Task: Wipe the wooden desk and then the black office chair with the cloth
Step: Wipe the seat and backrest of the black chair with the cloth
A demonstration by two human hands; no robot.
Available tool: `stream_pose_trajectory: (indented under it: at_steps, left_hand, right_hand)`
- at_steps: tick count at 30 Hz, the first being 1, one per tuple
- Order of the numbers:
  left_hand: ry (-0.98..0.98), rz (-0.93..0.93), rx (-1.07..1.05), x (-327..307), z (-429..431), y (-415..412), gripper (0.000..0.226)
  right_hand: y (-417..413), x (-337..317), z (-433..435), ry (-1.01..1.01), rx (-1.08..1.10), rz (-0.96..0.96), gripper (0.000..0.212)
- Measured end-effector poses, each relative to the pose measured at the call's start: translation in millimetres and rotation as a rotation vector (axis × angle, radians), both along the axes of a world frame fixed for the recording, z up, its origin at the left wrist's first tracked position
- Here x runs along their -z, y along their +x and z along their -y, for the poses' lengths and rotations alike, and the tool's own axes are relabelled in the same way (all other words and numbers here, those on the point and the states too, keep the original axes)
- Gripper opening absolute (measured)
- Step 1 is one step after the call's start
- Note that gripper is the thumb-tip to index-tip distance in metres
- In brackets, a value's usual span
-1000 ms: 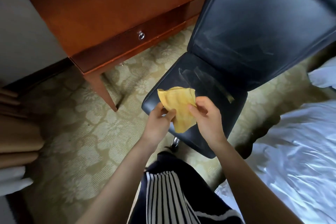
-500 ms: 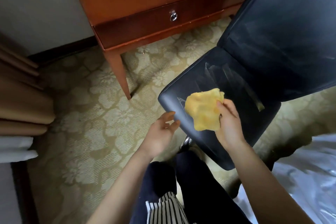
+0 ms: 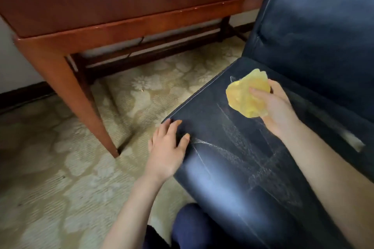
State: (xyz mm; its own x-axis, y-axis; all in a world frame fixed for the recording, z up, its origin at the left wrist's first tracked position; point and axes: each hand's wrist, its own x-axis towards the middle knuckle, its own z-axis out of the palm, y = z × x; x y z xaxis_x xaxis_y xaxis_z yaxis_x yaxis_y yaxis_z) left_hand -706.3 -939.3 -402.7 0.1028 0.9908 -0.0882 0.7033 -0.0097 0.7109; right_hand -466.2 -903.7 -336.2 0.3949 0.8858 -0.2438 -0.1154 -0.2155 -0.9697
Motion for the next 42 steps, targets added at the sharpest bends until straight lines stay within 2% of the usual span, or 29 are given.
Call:
stream_pose_trajectory:
  at_steps: [2,6,10,16,24,29,32,36,39,42]
  left_hand:
    - [0.042,-0.073,-0.037,24,-16,-1,0.050]
    - [0.100,-0.096,-0.066,53,-32,-3,0.056]
    - [0.099,0.004,-0.132,56,-33,0,0.054]
    - [0.103,-0.016,-0.244,55,-10,14,0.053]
    - [0.121,-0.197,-0.356,61,61,34,0.065]
    - [0.130,-0.352,-0.385,52,102,43,0.072]
    - [0.165,-0.407,-0.340,50,130,50,0.068]
    - [0.256,-0.381,-0.328,55,161,62,0.059]
    - [0.326,-0.379,-0.350,61,168,72,0.055]
    - [0.387,-0.176,-0.363,69,170,80,0.049]
  right_hand:
    - [-1,11,-19,0.087,-0.026,0.143,0.045]
    - [-5,18,-51,0.303,-0.047,0.457,0.042]
    - [-5,11,-53,0.394,-0.143,0.688,0.040]
    - [15,0,-11,0.456,-0.289,0.936,0.036]
    - [49,19,80,0.516,-0.371,1.122,0.037]
    - [80,41,149,0.453,-0.249,1.171,0.038]
    - [95,66,183,0.369,-0.196,1.143,0.033]
    - [98,90,197,0.309,-0.167,1.187,0.037]
    - [90,96,191,0.278,-0.226,1.251,0.038]
    - [75,96,184,0.247,-0.242,1.309,0.034]
